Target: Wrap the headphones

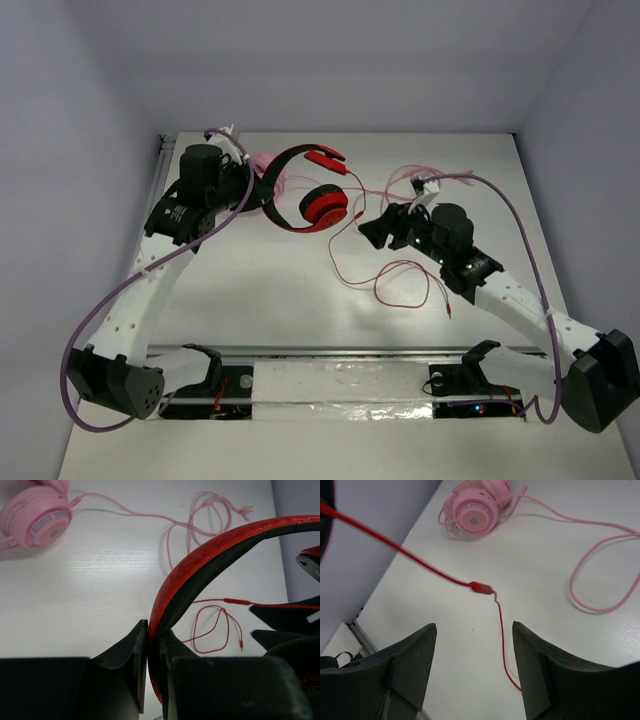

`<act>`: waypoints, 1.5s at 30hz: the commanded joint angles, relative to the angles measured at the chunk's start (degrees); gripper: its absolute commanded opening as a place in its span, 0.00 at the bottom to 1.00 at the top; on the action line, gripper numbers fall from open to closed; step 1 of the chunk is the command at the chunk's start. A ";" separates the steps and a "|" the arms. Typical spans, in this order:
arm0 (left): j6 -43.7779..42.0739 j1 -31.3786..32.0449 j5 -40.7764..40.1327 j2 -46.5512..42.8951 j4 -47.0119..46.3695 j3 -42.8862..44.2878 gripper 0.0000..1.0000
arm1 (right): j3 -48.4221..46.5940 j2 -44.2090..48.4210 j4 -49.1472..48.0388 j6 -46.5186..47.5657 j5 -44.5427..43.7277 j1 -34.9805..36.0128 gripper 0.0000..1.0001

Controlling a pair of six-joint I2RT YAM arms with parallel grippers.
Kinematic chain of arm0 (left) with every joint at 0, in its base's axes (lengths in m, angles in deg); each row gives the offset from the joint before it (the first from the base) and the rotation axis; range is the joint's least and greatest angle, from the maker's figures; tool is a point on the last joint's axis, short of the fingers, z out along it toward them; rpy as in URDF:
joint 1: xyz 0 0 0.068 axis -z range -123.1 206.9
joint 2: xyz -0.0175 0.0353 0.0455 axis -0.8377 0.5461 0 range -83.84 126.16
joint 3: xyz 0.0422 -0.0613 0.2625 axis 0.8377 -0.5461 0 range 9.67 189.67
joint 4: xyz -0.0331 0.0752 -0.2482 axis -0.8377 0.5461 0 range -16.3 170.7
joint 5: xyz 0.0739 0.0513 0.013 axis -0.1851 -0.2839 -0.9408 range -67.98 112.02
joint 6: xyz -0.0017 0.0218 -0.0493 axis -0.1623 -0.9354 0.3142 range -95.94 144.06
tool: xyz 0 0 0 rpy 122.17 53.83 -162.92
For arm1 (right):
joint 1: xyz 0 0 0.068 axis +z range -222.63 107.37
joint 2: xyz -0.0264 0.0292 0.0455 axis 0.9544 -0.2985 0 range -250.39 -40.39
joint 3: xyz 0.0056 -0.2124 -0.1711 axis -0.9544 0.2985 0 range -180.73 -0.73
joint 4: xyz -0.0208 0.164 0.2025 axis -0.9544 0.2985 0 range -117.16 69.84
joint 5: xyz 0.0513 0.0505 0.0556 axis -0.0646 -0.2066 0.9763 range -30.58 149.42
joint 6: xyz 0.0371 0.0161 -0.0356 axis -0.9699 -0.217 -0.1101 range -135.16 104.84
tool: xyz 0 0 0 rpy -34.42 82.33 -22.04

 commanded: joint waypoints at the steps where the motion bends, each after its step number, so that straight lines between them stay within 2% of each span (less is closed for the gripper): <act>1: 1.66 -0.83 4.21 -0.64 -3.45 7.05 0.00 | -4.33 -3.07 -5.55 1.28 2.39 0.47 0.67; 5: 3.06 -1.37 8.24 -0.12 -4.76 9.34 0.00 | -1.09 -4.65 -13.19 0.58 2.23 0.47 0.66; 10: 4.83 -1.89 12.21 0.32 -6.35 9.86 0.00 | 0.41 -11.58 -24.08 5.05 3.62 0.47 0.68; 17: 6.84 -2.94 15.53 1.38 -6.70 15.31 0.00 | 0.66 -17.40 -32.09 3.39 5.39 0.47 0.65; 23: 11.94 -3.48 19.85 2.70 -10.21 15.93 0.00 | 2.69 -20.47 -39.73 -0.03 11.18 0.47 0.65; 26: 13.35 -3.48 19.25 2.35 -11.36 16.11 0.00 | 2.52 -22.41 -41.59 -1.89 13.55 0.47 0.58; 28: 13.79 -3.48 18.37 1.91 -12.06 16.11 0.00 | 2.61 -22.76 -42.03 -3.11 14.52 0.47 0.57; 31: 14.84 -3.48 16.87 1.64 -13.11 15.23 0.00 | 3.31 -22.85 -43.70 -5.22 16.63 0.47 0.45; 32: 14.76 -3.48 15.04 1.73 -13.03 15.14 0.00 | 3.49 -22.94 -43.87 -5.66 17.07 0.47 0.21; 34: 14.23 -4.96 12.40 1.99 -13.03 14.53 0.00 | 3.40 -22.76 -42.39 -7.24 18.30 0.47 0.01; 37: 15.36 -6.81 8.97 1.91 -15.74 10.32 0.00 | 3.93 -21.80 -38.70 -9.53 17.96 0.47 0.00; 39: 17.73 -6.82 7.99 0.86 -19.16 4.11 0.00 | 3.06 -20.48 -31.62 -9.19 15.86 1.60 0.00; 41: 24.32 -6.82 9.21 -0.20 -26.71 -4.05 0.00 | 1.83 -20.48 -26.50 -8.13 14.36 2.22 0.00; 43: 27.93 -6.82 9.22 -1.08 -32.77 -8.05 0.00 | -0.37 -21.18 -19.64 -6.81 12.16 2.84 0.00; 45: 31.36 -6.82 6.51 -2.48 -35.17 -12.26 0.00 | -1.60 -21.88 -13.42 -6.02 9.71 3.54 0.00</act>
